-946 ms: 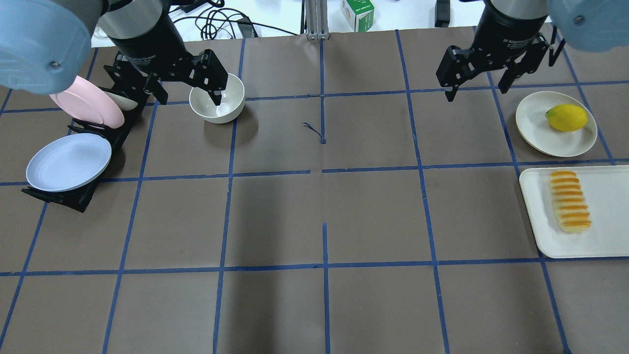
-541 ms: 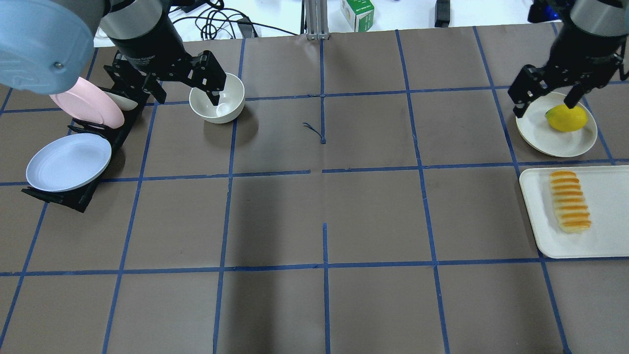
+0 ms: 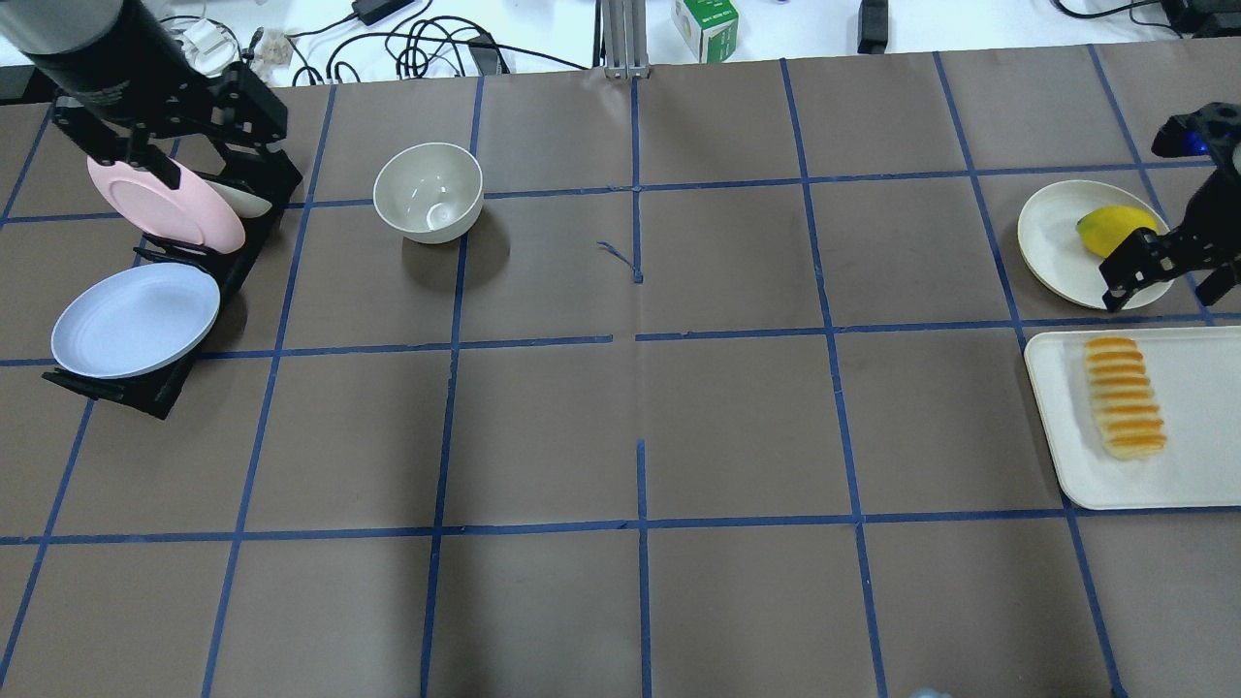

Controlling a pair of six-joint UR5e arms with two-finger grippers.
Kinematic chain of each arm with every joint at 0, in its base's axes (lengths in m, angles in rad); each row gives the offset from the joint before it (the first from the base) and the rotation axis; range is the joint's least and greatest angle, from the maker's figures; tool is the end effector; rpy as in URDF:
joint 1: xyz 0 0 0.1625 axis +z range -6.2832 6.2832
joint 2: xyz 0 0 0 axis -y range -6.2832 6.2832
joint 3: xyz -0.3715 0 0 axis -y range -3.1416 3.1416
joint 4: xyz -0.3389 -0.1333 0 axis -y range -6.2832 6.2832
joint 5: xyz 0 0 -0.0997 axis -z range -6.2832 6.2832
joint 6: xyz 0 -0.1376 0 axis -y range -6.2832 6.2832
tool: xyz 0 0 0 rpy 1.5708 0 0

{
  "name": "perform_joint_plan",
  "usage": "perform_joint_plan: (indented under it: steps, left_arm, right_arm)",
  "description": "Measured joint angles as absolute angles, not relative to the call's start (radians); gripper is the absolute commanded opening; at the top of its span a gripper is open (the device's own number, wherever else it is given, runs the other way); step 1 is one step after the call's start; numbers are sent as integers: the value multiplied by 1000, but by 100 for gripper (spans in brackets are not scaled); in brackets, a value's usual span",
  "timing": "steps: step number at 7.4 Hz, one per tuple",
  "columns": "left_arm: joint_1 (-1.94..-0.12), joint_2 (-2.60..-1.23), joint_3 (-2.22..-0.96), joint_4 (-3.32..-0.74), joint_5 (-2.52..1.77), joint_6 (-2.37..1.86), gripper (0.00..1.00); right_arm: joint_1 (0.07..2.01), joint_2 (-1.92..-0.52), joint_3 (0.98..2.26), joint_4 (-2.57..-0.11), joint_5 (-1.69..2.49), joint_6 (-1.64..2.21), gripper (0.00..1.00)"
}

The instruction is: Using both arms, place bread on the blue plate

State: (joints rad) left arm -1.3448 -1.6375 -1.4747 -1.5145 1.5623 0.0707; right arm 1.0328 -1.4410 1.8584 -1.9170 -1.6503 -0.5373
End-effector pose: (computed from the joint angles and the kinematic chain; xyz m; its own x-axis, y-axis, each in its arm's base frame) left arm -0.0247 -0.4927 0.4146 -0.9880 -0.1542 0.0024 -0.1538 0.9843 -0.0860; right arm -0.1243 -0.4471 0.2496 -0.9995 -0.0037 0.0316 -0.0005 0.9948 0.1017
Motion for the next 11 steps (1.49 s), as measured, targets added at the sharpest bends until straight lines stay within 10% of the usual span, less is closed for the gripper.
perform_joint_plan:
  steps: [6, 9, 11]
  left_arm:
    - [-912, -1841, -1475, -1470, 1567, 119, 100]
    - [-828, -2021, -1476, -1321, 1569, 167, 80]
    - [-809, -2084, -1477, -1284, 1569, 172, 40]
  right_arm:
    - [947, -1300, 2071, -2276, -1659, -650, 100]
    - [934, -1258, 2076, -2293, -1663, -664, 100]
    - [928, -1236, 2071, -2309, -1661, -691, 39]
